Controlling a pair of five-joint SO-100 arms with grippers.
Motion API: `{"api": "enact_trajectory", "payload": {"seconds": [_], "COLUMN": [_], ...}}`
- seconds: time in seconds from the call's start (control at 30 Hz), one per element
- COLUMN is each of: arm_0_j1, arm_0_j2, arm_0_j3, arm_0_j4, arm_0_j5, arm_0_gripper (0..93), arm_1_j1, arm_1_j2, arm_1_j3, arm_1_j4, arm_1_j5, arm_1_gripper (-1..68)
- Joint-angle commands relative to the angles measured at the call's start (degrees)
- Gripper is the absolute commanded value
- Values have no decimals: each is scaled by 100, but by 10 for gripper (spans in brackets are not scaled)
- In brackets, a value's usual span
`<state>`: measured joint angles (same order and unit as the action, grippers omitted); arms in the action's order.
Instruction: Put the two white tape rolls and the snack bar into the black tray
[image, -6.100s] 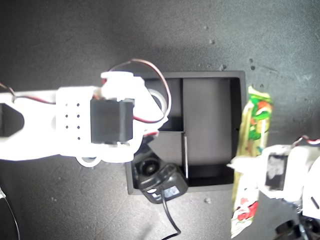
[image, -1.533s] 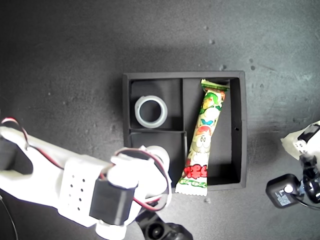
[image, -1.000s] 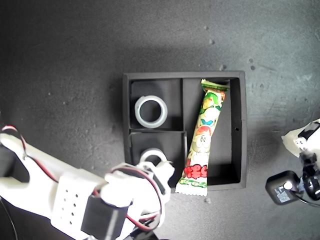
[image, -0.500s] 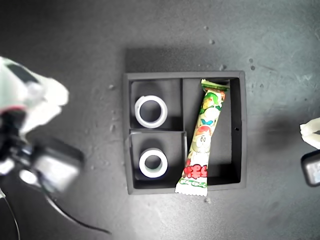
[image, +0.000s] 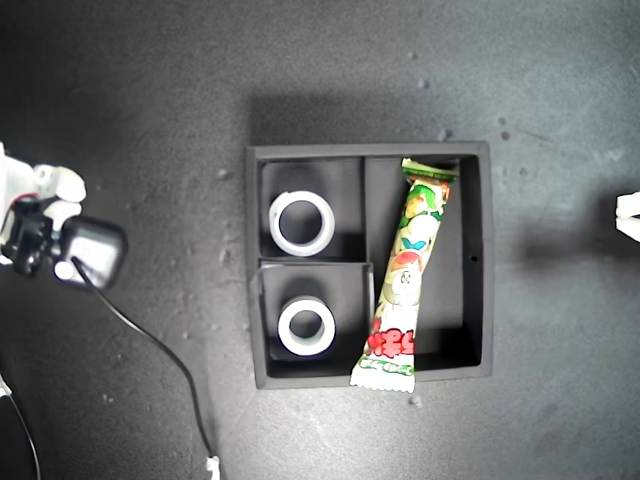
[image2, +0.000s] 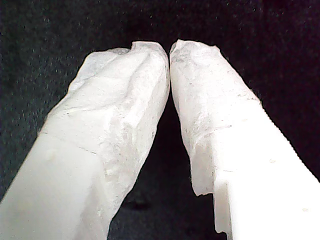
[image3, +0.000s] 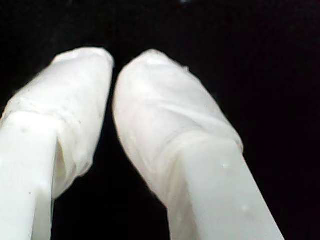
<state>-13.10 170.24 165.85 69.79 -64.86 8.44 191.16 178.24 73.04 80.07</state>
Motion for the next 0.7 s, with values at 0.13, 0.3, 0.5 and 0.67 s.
{"api": "enact_trajectory", "payload": {"seconds": [0.13,0.3,0.5,0.67], "arm_0_j1": [501,773,1485,1494], "arm_0_j2": [2373,2294,2382,2382], "arm_0_j3": [1327,1397,1397,1397], "arm_0_j4": [378,1037,1020,1020], "arm_0_j5": [-782,-2276,-1090,-1055], "arm_0_gripper": [0,2,2,2], "arm_1_j1": [-396,-527,-580,-580], "arm_1_j2": [9,26,70,70], "arm_1_j3": [70,70,70,70], "arm_1_j4": [387,387,378,378], "arm_1_j5": [-352,-396,-396,-396], "arm_1_gripper": [48,48,48,48]}}
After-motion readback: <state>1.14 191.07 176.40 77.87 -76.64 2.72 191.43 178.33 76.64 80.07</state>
